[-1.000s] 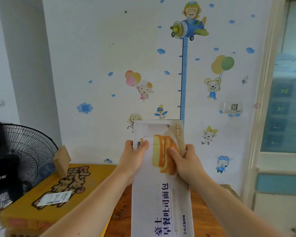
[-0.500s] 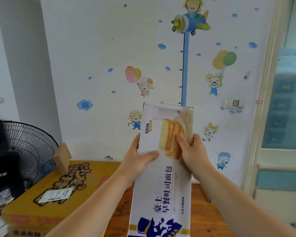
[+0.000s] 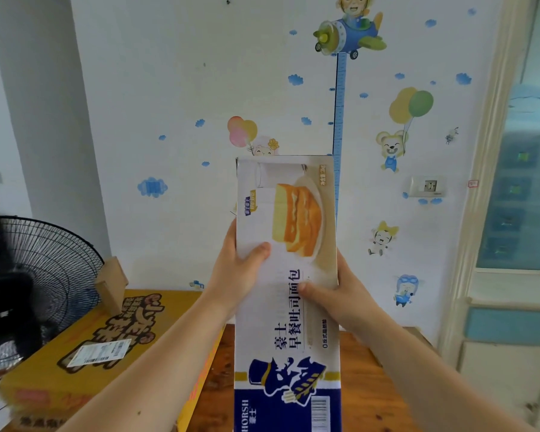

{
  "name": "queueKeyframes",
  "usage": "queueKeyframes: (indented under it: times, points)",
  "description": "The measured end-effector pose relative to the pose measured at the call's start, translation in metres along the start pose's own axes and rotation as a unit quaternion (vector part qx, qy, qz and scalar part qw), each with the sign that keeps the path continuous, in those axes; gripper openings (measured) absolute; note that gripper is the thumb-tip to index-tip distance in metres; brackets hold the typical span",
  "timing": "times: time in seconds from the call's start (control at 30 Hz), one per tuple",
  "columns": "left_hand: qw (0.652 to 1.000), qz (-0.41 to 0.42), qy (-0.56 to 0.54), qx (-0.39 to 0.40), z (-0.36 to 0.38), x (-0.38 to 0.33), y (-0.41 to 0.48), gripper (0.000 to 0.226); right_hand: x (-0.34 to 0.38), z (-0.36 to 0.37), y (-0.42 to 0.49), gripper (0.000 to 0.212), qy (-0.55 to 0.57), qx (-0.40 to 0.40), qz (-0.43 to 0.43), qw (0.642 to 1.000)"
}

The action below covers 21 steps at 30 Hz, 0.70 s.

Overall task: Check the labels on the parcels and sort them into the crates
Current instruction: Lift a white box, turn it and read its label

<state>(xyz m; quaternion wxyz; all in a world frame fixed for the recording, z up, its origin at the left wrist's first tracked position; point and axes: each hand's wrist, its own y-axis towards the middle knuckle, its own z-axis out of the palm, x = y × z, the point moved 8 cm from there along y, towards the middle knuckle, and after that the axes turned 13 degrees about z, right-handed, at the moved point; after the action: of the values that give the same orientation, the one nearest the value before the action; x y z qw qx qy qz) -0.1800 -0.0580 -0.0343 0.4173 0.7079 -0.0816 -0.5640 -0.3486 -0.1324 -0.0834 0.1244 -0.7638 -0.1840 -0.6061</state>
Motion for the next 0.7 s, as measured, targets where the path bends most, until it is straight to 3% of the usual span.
queueKeyframes:
  times: [0.07,0.23,0.27,0.4,0.5,0.6,0.7]
  points:
    - [1.000,-0.011,-0.005,0.005,-0.001,0.000,0.003,0.044,-0.010,0.004,0.000,0.082,0.015,0.012,0.013,1.000]
    - [0.998,-0.060,-0.005,-0.017,-0.002,0.008,0.000,0.076,-0.012,-0.001,-0.001,0.038,0.067,-0.053,0.014,0.996]
    - [0.997,-0.072,-0.001,-0.025,-0.004,0.009,-0.003,0.074,-0.010,-0.002,-0.001,0.035,0.088,-0.057,0.011,0.994]
    - [0.996,-0.076,-0.028,0.034,0.002,0.009,-0.014,0.047,0.000,-0.010,0.001,0.034,0.134,-0.079,0.003,0.988]
    - [0.989,-0.080,-0.057,0.111,0.011,0.016,-0.030,0.060,0.006,-0.015,0.007,0.028,0.167,-0.097,-0.001,0.981]
    - [0.992,-0.080,-0.001,0.099,0.009,0.027,-0.039,0.077,0.012,-0.013,0.011,0.027,0.168,-0.104,-0.011,0.980]
    - [0.996,-0.043,0.034,0.077,0.005,0.028,-0.038,0.077,0.019,-0.009,0.012,0.030,0.115,-0.101,-0.038,0.987]
